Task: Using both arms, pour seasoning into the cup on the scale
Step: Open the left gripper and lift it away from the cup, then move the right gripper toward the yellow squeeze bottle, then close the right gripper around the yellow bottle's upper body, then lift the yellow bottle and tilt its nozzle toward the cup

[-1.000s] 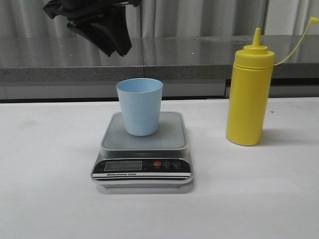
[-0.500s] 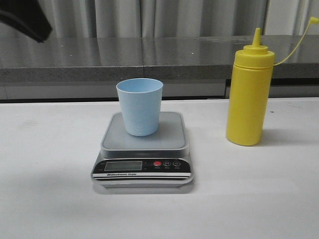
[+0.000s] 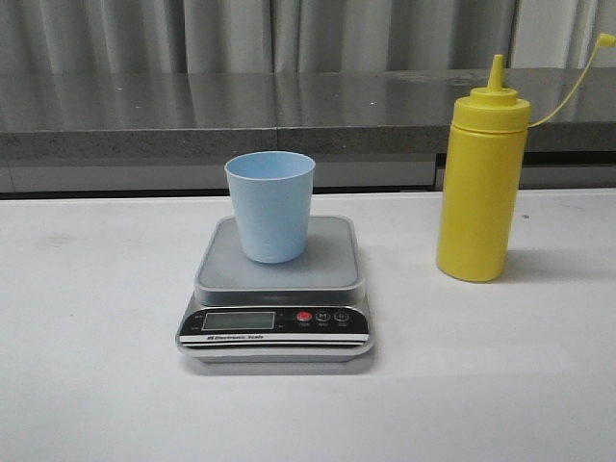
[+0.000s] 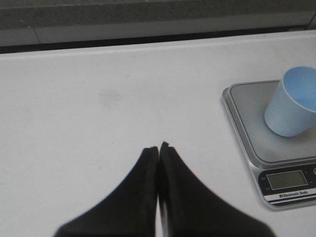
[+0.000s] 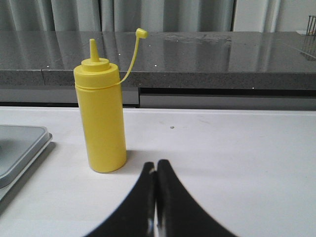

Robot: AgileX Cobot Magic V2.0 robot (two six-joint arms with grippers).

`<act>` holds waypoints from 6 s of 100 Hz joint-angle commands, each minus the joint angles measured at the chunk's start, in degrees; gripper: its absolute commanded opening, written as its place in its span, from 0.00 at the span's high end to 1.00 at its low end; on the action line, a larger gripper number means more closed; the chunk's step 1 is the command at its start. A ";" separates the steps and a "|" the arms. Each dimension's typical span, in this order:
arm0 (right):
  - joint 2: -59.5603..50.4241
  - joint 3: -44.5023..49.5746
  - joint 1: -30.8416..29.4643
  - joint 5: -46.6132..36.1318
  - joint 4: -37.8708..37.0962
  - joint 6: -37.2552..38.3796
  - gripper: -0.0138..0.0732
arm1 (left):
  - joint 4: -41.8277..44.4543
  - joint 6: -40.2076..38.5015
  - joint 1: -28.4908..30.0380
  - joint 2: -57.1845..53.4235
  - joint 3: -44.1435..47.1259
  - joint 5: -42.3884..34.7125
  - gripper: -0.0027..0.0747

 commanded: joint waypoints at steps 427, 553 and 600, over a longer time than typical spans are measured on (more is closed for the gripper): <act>108.84 -41.55 10.20 -65.45 -0.77 4.56 0.71 | -1.11 -0.55 0.52 -33.38 18.11 -7.62 0.99; 93.71 -56.96 19.33 -12.68 -27.74 -11.34 0.91 | -1.11 -0.55 0.52 -33.38 18.11 -7.62 0.99; 93.71 -60.35 19.33 -0.24 -47.21 -10.69 0.91 | -1.11 -0.55 0.52 -33.38 18.11 -7.62 0.99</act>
